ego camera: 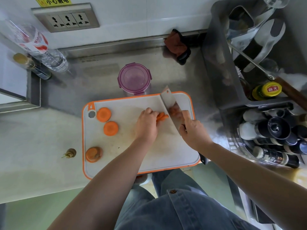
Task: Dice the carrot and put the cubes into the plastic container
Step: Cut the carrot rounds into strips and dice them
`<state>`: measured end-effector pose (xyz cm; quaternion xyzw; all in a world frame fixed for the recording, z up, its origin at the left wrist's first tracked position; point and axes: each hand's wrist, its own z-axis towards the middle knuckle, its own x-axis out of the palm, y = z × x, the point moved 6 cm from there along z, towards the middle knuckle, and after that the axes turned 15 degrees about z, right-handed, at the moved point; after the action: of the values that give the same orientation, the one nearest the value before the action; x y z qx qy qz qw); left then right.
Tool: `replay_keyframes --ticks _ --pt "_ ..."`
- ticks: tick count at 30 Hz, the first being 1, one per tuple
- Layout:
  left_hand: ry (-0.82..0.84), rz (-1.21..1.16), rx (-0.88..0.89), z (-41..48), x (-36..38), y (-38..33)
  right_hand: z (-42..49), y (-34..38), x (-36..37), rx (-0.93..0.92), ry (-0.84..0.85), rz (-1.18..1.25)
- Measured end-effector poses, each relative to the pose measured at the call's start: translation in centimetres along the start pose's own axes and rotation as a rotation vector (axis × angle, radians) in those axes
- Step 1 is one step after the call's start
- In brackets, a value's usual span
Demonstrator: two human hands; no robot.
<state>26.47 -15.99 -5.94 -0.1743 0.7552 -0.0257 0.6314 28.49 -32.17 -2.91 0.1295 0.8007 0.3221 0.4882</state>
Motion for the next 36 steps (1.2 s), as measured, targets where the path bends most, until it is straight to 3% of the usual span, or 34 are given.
replay_keyframes --ticks 13,18,24,30,36 --pt "-0.007 0.047 -0.013 -0.8 -0.3 -0.3 0.3 1.4 -0.8 -0.097 0.021 -0.081" --pt "-0.045 -0.003 -0.029 -1.0 -0.6 -0.5 0.2 0.4 -1.6 -0.021 -0.091 -0.08" --pt "-0.052 -0.043 -0.024 -0.9 -0.8 -0.8 -0.6 0.4 0.0 -0.029 0.036 -0.113" --pt "-0.055 0.02 -0.03 -1.2 -0.6 -0.7 0.2 1.3 -1.2 -0.031 -0.04 -0.083" --pt "-0.073 -0.059 -0.075 -1.2 -1.0 -1.0 -0.3 2.8 -0.2 -0.058 0.027 -0.111"
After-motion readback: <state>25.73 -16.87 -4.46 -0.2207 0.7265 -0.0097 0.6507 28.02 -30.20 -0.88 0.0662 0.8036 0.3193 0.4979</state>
